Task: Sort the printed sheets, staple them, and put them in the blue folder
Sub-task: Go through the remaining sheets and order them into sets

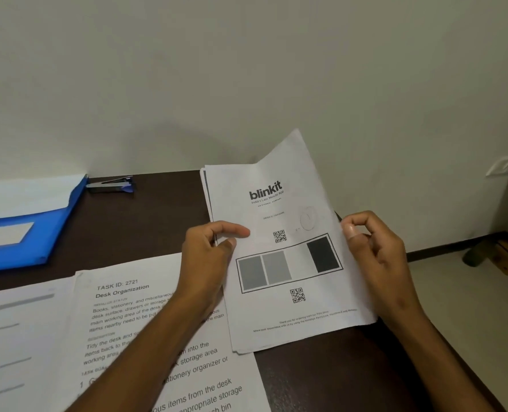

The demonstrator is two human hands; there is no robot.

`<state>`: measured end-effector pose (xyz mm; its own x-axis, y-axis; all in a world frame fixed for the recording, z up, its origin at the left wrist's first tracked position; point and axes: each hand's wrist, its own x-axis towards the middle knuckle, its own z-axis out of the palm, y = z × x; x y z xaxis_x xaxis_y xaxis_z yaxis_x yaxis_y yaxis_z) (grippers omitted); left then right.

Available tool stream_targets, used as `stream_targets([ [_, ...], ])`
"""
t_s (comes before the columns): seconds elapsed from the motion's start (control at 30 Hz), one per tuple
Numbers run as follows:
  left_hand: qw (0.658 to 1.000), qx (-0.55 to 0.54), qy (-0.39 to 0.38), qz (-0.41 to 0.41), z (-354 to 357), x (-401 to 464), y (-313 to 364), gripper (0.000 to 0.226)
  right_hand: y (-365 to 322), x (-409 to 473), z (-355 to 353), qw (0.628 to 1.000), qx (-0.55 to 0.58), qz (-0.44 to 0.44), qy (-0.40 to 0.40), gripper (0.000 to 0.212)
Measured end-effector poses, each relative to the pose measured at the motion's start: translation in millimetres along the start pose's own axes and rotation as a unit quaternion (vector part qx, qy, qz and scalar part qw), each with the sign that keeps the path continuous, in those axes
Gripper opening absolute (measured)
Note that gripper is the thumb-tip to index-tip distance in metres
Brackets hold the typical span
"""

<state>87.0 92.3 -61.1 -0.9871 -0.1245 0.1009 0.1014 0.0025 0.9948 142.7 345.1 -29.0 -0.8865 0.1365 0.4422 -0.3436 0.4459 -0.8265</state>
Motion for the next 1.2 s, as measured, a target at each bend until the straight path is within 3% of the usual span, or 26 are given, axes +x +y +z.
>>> stream_targets([
  [0.1,1.000,0.004,0.004,0.001,1,-1,1,0.041,-10,-3,-2,0.974,0.210,0.038,-0.077,0.044],
  [0.17,1.000,0.001,0.004,-0.002,1,0,0,0.042,-15,-3,1,0.944,0.287,0.057,-0.155,0.060],
  [0.27,1.000,0.003,0.004,-0.001,2,-1,2,0.043,-14,-2,11,0.945,0.241,0.039,-0.218,0.051],
  [0.43,1.000,0.019,0.000,0.008,2,-2,3,0.043,-20,-14,25,0.967,0.089,-0.003,-0.239,0.043],
  [0.6,0.999,-0.015,-0.032,0.002,1,-10,14,0.018,-26,-26,38,0.963,-0.067,-0.048,-0.256,0.051],
  [0.83,0.972,-0.208,-0.012,-0.107,-2,-9,24,0.040,-25,-29,42,0.950,-0.123,-0.076,-0.278,0.052],
  [0.93,0.968,-0.214,-0.028,-0.126,-2,-9,26,0.037,-23,-30,42,0.947,-0.129,-0.077,-0.283,0.049],
  [1.0,0.971,-0.200,-0.034,-0.124,-4,-9,23,0.028,-25,-28,42,0.957,-0.095,-0.070,-0.265,0.048],
  [1.07,0.967,-0.215,-0.026,-0.134,-6,-7,23,0.026,-25,-23,38,0.976,-0.049,-0.068,-0.199,0.047],
  [1.2,0.960,-0.237,-0.026,-0.147,-10,-9,28,0.025,-10,-8,22,0.993,-0.099,-0.016,0.066,0.033],
])
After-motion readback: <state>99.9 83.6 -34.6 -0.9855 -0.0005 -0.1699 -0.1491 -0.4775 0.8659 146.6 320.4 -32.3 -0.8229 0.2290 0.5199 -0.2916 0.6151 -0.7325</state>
